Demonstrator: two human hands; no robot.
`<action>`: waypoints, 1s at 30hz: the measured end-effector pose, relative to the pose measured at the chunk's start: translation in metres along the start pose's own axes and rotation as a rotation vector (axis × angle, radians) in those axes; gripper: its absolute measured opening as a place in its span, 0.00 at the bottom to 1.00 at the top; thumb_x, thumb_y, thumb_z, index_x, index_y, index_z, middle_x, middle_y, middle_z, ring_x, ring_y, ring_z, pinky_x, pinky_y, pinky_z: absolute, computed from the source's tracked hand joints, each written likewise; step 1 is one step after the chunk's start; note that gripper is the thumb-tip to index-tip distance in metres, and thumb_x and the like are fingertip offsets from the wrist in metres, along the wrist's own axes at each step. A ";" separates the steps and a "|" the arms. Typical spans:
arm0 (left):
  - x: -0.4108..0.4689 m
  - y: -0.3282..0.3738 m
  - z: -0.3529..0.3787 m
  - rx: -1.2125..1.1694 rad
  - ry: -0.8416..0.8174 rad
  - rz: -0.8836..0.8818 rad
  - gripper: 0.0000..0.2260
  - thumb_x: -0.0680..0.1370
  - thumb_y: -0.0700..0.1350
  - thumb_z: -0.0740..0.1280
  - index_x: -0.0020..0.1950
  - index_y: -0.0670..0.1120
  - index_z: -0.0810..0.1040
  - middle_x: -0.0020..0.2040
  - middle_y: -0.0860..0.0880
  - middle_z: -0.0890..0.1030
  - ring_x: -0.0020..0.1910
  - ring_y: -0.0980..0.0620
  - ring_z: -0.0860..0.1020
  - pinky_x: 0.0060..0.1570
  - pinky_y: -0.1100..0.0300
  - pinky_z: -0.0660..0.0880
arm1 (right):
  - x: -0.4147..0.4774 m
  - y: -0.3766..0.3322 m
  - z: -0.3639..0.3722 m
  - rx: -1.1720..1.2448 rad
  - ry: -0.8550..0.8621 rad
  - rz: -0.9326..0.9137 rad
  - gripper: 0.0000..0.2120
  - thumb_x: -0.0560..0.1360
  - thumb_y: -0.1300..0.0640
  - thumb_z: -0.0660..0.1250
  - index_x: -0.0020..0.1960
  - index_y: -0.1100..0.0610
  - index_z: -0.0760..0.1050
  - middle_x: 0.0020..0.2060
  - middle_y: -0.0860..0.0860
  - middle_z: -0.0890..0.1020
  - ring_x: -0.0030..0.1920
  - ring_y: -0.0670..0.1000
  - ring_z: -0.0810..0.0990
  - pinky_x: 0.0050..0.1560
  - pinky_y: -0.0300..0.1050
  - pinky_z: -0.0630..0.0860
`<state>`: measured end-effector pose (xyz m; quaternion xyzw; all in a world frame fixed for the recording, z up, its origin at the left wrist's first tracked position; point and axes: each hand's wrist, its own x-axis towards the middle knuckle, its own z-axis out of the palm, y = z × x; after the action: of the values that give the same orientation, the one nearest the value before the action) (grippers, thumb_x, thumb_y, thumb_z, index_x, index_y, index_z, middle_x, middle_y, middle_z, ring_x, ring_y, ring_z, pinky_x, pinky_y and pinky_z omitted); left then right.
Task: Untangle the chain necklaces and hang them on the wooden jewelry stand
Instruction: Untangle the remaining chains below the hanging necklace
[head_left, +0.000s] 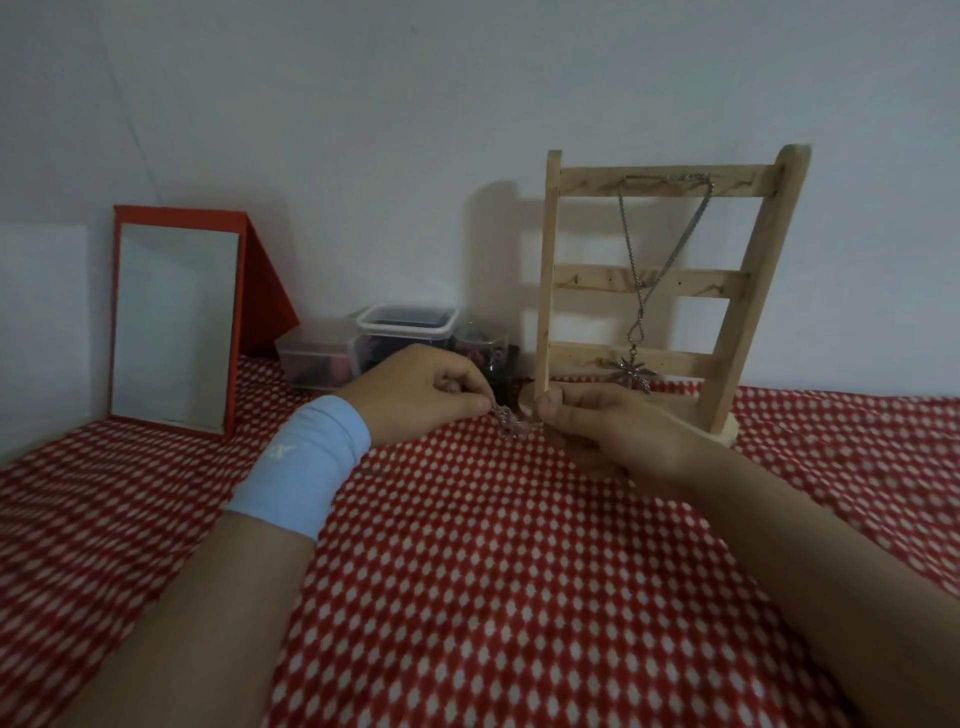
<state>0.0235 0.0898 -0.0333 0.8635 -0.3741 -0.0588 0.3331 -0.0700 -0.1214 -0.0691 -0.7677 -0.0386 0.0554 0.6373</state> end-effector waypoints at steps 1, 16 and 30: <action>0.000 -0.001 -0.002 -0.009 0.026 -0.002 0.04 0.77 0.47 0.70 0.44 0.55 0.83 0.40 0.60 0.83 0.41 0.66 0.80 0.47 0.69 0.72 | 0.000 -0.001 -0.002 -0.032 0.017 0.008 0.16 0.84 0.55 0.60 0.39 0.54 0.76 0.29 0.50 0.67 0.26 0.48 0.59 0.26 0.40 0.55; 0.004 0.001 0.014 -0.153 0.014 -0.030 0.08 0.80 0.48 0.66 0.45 0.52 0.84 0.42 0.60 0.84 0.44 0.66 0.80 0.47 0.69 0.71 | -0.003 -0.012 -0.007 -0.708 0.063 0.107 0.10 0.81 0.48 0.65 0.55 0.48 0.85 0.48 0.38 0.83 0.50 0.37 0.80 0.44 0.29 0.68; 0.008 0.003 0.025 -0.107 0.021 0.022 0.07 0.80 0.46 0.65 0.43 0.50 0.80 0.33 0.64 0.79 0.33 0.70 0.76 0.37 0.75 0.68 | 0.007 0.003 0.005 -0.025 0.270 -0.001 0.06 0.77 0.61 0.72 0.48 0.63 0.86 0.44 0.56 0.88 0.44 0.51 0.86 0.44 0.38 0.82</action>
<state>0.0185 0.0698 -0.0502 0.8410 -0.3763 -0.0660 0.3831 -0.0641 -0.1161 -0.0737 -0.7759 0.0464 -0.0489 0.6272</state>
